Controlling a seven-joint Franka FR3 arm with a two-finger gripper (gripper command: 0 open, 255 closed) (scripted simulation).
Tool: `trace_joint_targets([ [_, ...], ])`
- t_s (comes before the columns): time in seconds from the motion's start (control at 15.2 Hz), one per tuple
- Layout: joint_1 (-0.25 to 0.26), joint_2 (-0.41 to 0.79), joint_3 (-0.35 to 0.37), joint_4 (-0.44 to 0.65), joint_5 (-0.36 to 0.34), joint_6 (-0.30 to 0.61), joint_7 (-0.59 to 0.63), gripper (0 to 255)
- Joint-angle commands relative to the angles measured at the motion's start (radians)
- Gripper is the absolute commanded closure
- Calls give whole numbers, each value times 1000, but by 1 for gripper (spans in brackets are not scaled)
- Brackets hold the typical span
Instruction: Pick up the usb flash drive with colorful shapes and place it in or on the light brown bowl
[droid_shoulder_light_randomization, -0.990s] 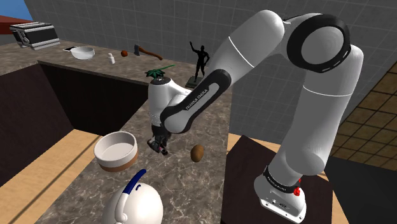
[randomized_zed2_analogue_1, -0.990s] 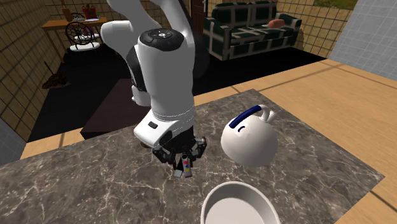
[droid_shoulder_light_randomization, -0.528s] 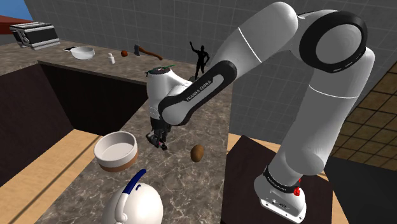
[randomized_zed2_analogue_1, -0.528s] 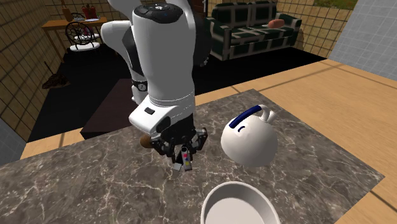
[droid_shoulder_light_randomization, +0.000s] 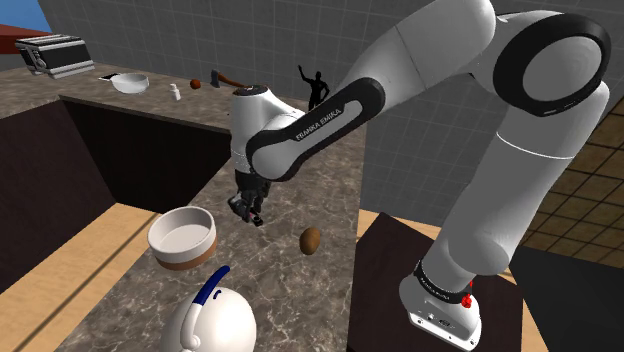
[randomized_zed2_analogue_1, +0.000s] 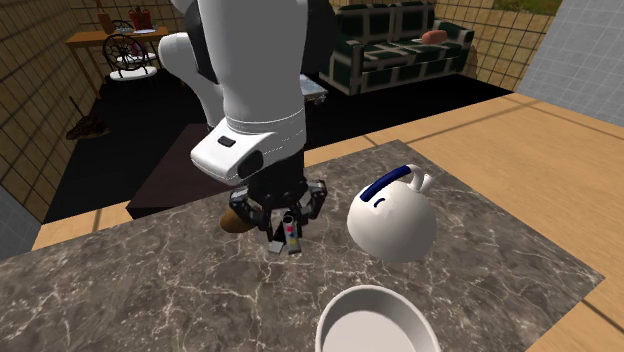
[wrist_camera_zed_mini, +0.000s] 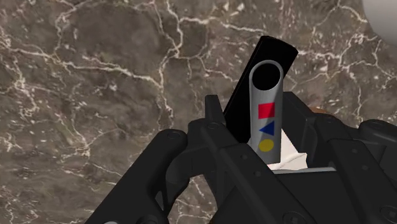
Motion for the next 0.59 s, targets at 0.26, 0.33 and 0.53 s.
trace_joint_targets([
  [0.26, 19, 89, 7, 147, -44, -64, 51, 255],
  [0.33, 28, 126, 8, 195, -61, -78, 68, 255],
  [0.53, 61, 238, 4, 349, -109, -128, 114, 255],
])
